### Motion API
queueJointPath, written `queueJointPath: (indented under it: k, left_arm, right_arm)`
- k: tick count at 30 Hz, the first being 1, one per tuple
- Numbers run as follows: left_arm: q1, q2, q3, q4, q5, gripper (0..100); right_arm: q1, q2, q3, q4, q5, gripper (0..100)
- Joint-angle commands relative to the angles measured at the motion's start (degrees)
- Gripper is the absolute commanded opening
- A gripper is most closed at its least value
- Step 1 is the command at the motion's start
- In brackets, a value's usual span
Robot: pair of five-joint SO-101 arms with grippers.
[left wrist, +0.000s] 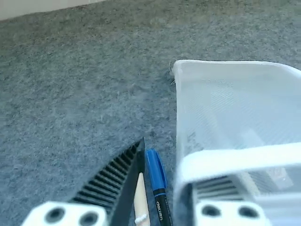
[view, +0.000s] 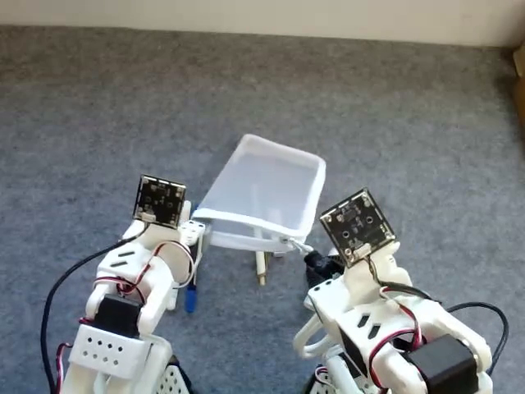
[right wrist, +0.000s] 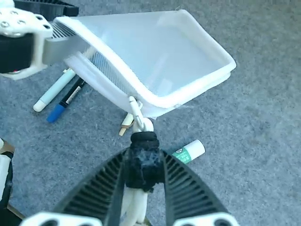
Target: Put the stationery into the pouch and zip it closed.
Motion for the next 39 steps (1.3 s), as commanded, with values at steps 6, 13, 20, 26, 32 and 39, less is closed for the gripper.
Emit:
queueJointPath:
  k: [6, 13, 20, 26, 32, 39]
  left_arm:
    - [4.1, -0.4, -5.3, 6.0, -3.5, 1]
    - [3.9, -0.3, -12.7, 13.4, -3.2, 1]
    - [3.8, -0.2, -19.2, 19.2, 0.1, 1]
    - [3.8, -0.1, -24.1, 23.5, 0.2, 1]
    - [3.8, 0.0, -27.4, 23.6, 0.2, 1]
    - [3.8, 13.3, -37.2, 27.7, -0.1, 1]
  right_arm:
    - [-0.6, -0.3, -3.1, -0.1, -1.1, 2.3]
    - [-0.5, 0.1, -3.0, -0.1, -3.8, 15.2]
    - [-0.5, 0.1, -2.9, -0.9, -3.9, 15.2]
    - [5.9, 0.2, 3.1, -8.0, -3.9, 15.2]
    - [8.2, 0.2, 11.0, -16.0, -3.9, 15.2]
    - [8.2, 0.2, 15.8, -21.3, -4.0, 15.2]
